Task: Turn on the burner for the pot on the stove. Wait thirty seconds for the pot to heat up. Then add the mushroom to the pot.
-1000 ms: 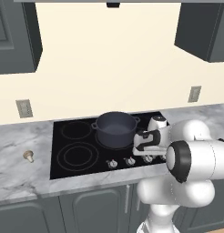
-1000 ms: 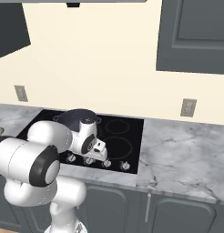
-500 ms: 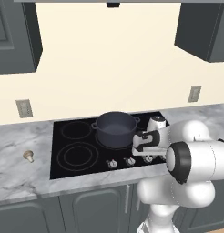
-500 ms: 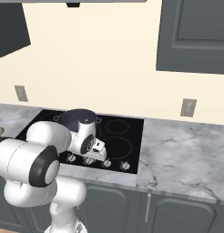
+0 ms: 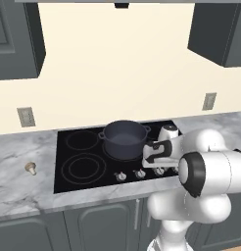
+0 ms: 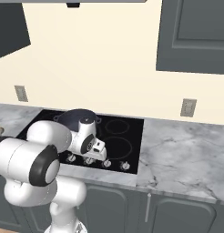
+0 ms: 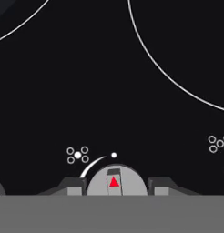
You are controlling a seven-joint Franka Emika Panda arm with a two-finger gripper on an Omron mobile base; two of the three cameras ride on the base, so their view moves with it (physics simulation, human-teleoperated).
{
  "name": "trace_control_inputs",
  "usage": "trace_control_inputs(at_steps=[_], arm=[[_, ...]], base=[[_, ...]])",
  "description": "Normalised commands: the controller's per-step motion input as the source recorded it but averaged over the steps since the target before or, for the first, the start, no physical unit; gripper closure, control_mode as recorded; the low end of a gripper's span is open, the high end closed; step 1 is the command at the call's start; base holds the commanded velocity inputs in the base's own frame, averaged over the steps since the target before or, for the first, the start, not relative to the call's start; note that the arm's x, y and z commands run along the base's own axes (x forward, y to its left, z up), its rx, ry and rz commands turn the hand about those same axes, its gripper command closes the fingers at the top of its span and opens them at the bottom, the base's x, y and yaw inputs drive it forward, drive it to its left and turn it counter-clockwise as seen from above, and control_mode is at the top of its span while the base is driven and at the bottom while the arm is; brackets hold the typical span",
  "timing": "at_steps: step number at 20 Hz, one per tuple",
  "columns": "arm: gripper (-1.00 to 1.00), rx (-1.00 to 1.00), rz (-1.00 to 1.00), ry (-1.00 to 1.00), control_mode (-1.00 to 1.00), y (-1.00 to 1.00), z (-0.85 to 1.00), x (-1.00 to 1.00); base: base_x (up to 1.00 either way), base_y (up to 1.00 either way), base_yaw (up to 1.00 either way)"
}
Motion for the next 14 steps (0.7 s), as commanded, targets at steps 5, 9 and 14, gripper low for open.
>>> trace_control_inputs(at_steps=[5,9,14], arm=[[1.0,0.0,0.15,0.0,-1.0,0.0,-0.22,-0.08],[1.0,0.0,0.2,0.01,-1.0,0.0,-0.31,-0.28],[1.0,0.01,0.22,0.0,-1.0,0.0,-0.39,-0.36]], base=[[0.0,0.0,0.0],[0.0,0.0,0.0],[0.0,0.0,0.0]])
